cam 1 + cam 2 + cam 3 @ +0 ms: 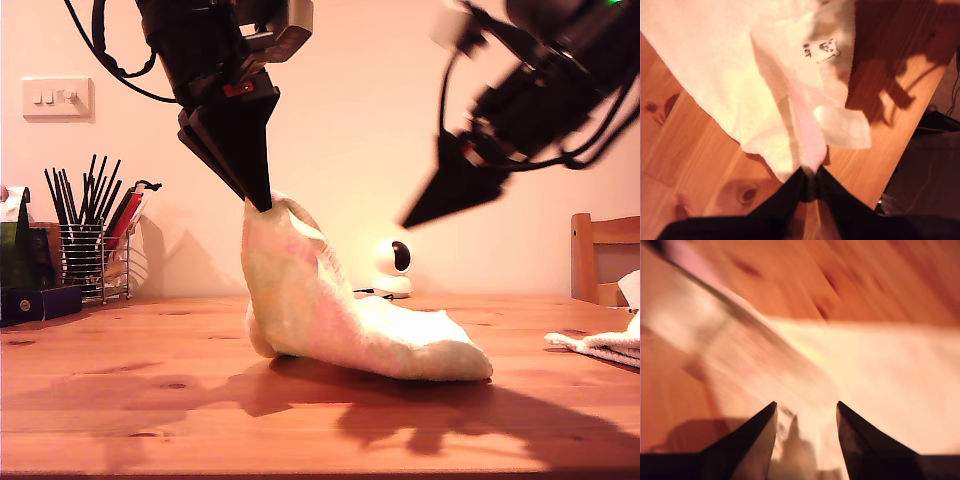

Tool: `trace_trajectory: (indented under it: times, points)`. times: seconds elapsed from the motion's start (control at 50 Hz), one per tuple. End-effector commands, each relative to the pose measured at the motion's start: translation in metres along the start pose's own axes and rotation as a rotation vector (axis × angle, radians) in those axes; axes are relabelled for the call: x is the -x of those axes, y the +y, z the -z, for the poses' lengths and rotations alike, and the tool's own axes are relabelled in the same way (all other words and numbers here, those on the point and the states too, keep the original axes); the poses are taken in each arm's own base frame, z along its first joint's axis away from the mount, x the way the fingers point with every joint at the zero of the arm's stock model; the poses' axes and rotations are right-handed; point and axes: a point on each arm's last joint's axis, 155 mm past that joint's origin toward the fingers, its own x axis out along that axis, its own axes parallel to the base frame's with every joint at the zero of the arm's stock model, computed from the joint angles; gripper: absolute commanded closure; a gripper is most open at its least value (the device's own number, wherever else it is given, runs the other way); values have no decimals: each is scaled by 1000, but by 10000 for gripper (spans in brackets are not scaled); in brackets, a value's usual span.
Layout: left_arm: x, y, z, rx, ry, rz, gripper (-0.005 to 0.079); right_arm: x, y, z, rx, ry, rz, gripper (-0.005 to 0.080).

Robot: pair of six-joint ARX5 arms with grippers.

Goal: Fold the tea towel in front of you. After folding it, place it to the right side.

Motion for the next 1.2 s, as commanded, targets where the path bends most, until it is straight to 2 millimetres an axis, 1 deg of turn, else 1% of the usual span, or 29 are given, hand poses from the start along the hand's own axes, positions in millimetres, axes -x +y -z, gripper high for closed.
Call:
trace_trajectory:
  times: [0.0,0.1,0.2,0.22,0.32,0.44,0.58,0.68,0.8,1.02,1.18]
  points:
    - [0,-5,-2,-46,-5,10,764,-3,9,-11,58,-33,-29,412]
    - [0,-11,-3,-108,-5,20,764,-9,17,-21,130,-61,-45,411]
    - [-1,-23,-6,-168,-14,52,764,-14,21,-26,202,-77,-48,412]
    - [-1,-26,-7,-203,-15,58,764,-15,22,-27,207,-80,-49,412]
    - [-2,-34,-7,-254,-11,71,764,-19,26,-23,202,-71,-64,412]
    - [-3,-43,-2,-296,14,90,764,-22,30,-19,194,-57,-81,412]
    - [-1,-41,1,-304,27,76,764,-24,36,-17,194,-49,-101,419]
    - [3,-35,1,-308,29,37,764,-26,44,-15,192,-39,-126,419]
    - [11,-30,0,-323,23,-3,764,-29,56,-21,209,-47,-154,419]
    - [26,-38,-6,-405,-15,-16,764,-32,70,-31,267,-72,-177,419]
    - [32,-49,-6,-446,-24,-2,764,-33,70,-32,272,-66,-169,419]
